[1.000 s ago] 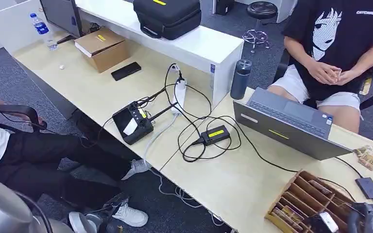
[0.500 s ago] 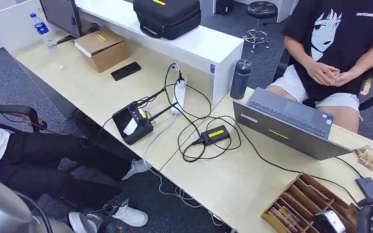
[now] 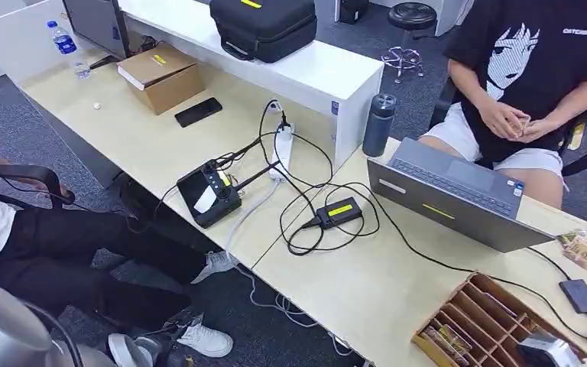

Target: Pass the card to the sensor for recognition and then transmit it.

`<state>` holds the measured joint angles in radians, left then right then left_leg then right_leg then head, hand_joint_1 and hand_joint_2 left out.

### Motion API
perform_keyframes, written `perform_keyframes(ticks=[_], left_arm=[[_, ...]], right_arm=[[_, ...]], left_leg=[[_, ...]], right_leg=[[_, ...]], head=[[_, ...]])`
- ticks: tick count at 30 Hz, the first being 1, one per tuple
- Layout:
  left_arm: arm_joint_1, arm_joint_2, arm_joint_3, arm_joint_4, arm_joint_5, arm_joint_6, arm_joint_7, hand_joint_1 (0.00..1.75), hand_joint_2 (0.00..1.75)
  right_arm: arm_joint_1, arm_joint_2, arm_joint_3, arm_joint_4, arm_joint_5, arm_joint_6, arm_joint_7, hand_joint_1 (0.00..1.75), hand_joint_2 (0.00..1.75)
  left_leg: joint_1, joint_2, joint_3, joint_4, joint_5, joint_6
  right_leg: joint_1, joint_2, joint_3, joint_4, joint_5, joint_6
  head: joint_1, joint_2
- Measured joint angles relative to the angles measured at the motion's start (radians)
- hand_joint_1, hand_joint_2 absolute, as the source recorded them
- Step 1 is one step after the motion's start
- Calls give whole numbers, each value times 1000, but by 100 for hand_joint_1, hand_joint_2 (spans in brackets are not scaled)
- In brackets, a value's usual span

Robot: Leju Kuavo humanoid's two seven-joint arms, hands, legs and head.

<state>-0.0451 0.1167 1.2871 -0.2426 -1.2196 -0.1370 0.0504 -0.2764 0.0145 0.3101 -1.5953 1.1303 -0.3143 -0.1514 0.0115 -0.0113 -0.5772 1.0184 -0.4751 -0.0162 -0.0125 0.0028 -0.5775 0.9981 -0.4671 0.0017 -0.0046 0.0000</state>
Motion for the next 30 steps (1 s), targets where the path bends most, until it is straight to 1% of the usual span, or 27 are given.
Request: perform_keyframes(ticks=[1,2,3,4,5,6,7,10,12,16,30], left_arm=[[0,0,0,0,-1,-1,-1,0,175],[-1,0,0,0,-2,-2,-2,0,175],[-1,0,0,0,-5,-2,-2,0,175],[-2,0,0,0,-6,-2,-2,0,175],[-2,0,0,0,-7,-2,-3,0,175],[-3,0,0,0,-7,-2,-3,0,175],[-4,0,0,0,-7,-2,-3,0,175],[-5,0,0,0,-8,-3,-3,0,175],[-6,0,0,0,-8,-4,-3,0,175],[-6,0,2,0,-8,-4,-3,0,175],[-6,0,23,0,-9,-3,-3,0,175]], right_arm=[[-2,0,0,0,0,0,0,171,175],[-3,0,1,1,0,0,0,157,175],[-5,0,2,3,0,0,-3,157,175],[-6,0,2,7,0,-2,-6,126,175],[-7,0,3,13,0,-2,-9,7,175],[-8,0,4,18,-1,-1,-10,7,175],[-9,0,4,23,-2,0,-12,0,175],[-10,0,6,38,-18,9,-14,0,175],[-11,0,12,47,-31,30,-18,0,175],[-14,0,37,68,-36,55,-25,0,175],[-13,0,174,139,-36,66,-31,0,175]], left_leg=[[0,0,0,0,0,0],[0,0,0,0,0,0],[0,0,0,0,0,0],[0,0,0,0,0,0],[0,0,0,0,0,0],[0,0,0,0,0,0],[0,0,0,0,0,0],[0,0,0,0,0,0],[0,0,0,0,0,0],[0,0,0,0,0,0],[0,0,0,0,0,0]], right_leg=[[0,0,0,0,0,0],[0,0,0,0,0,0],[0,0,0,0,0,0],[0,0,0,0,0,0],[0,0,0,0,0,0],[0,0,0,0,0,0],[0,0,0,0,0,0],[0,0,0,0,0,0],[0,0,0,0,0,0],[0,0,0,0,0,0],[0,0,0,0,0,0]], head=[[0,0],[0,0],[0,0],[0,0],[0,0],[0,0],[0,0],[0,0],[0,0],[0,0],[0,0]])
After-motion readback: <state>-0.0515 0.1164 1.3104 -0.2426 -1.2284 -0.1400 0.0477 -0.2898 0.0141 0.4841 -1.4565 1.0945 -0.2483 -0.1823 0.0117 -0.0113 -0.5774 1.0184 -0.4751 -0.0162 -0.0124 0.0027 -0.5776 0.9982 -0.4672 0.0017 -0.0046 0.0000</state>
